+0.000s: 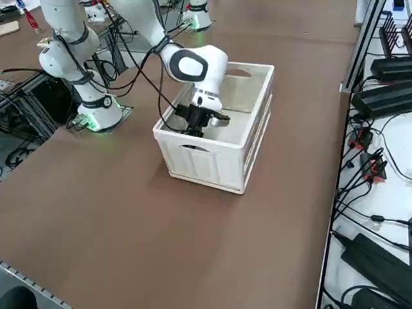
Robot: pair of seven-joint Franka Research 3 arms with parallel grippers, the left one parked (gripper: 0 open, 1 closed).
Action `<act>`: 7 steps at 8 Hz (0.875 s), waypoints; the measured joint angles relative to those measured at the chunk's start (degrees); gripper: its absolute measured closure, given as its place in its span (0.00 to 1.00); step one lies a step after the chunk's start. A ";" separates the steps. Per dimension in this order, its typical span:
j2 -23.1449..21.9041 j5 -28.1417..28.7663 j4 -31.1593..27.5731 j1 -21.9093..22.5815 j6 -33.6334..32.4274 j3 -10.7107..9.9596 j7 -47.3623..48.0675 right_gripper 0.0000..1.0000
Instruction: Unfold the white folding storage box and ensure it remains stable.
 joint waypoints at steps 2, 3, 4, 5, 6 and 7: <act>-0.08 -0.74 -0.08 0.06 -0.16 0.26 0.49 0.99; -0.50 -0.28 0.39 0.08 -0.14 0.64 0.40 0.99; -1.49 2.87 1.90 0.14 -0.52 1.48 -0.92 0.99; -3.13 9.81 4.47 0.26 -3.23 2.77 -5.34 0.99; -5.25 17.76 7.78 0.48 -7.61 3.72 -11.53 0.99; -7.82 25.11 10.92 0.54 -11.76 3.91 -18.45 0.99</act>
